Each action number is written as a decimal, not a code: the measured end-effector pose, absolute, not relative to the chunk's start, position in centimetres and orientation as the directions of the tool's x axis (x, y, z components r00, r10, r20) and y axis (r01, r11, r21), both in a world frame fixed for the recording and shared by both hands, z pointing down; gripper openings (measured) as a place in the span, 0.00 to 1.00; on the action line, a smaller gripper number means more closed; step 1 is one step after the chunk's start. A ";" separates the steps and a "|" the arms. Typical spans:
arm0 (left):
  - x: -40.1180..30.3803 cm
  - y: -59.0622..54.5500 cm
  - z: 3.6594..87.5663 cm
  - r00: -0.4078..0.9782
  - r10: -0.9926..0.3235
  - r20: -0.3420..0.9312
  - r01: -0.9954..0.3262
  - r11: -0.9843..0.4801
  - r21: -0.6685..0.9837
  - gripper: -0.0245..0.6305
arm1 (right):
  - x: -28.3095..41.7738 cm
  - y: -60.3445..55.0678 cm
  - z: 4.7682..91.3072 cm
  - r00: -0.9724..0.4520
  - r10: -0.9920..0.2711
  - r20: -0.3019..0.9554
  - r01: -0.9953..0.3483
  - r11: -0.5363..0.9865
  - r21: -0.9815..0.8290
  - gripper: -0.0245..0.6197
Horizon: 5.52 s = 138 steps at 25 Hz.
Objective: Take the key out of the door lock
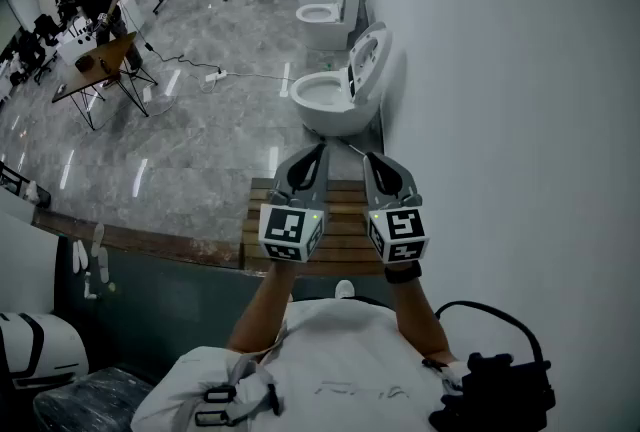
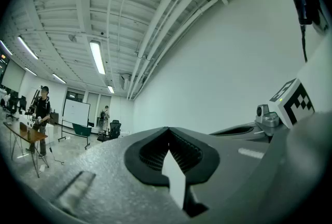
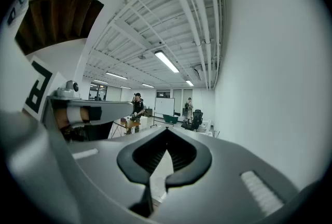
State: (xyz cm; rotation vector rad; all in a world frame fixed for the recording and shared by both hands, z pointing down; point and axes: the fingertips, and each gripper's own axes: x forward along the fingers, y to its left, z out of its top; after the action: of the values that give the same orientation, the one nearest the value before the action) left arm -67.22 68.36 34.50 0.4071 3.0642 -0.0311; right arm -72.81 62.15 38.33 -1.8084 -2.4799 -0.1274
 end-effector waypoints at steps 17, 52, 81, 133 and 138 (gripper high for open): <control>-69.1 66.9 36.9 -0.941 0.336 0.029 0.336 0.942 -0.006 0.04 | -77.1 60.6 43.1 -0.266 0.946 0.187 0.945 0.293 -0.142 0.05; -45.4 22.9 41.8 -0.235 -0.968 -0.089 -0.971 0.230 0.066 0.04 | -39.2 19.6 43.4 -0.978 -0.206 0.028 -0.206 0.979 0.002 0.05; 30.2 -14.0 43.7 0.923 -0.376 -0.078 -0.373 -0.927 0.046 0.04 | 36.1 -10.5 47.8 0.055 -0.995 0.088 -0.997 -0.060 -0.056 0.05; 5.6 -45.7 46.9 -0.359 -0.933 0.028 -0.933 0.358 -0.033 0.04 | 14.2 -52.5 50.7 -0.985 -0.154 0.076 -0.167 0.963 -0.212 0.05; -0.8 -44.6 47.5 -0.384 -0.922 0.055 -0.923 0.383 -0.032 0.04 | 11.6 -52.8 51.7 -0.983 -0.149 0.108 -0.169 0.962 -0.214 0.05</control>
State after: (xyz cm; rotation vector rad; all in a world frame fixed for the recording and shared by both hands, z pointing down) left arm -0.77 -44.62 47.54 -1.7586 2.6357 -0.0908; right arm 11.58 -52.78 51.69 0.2453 -3.0219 0.3410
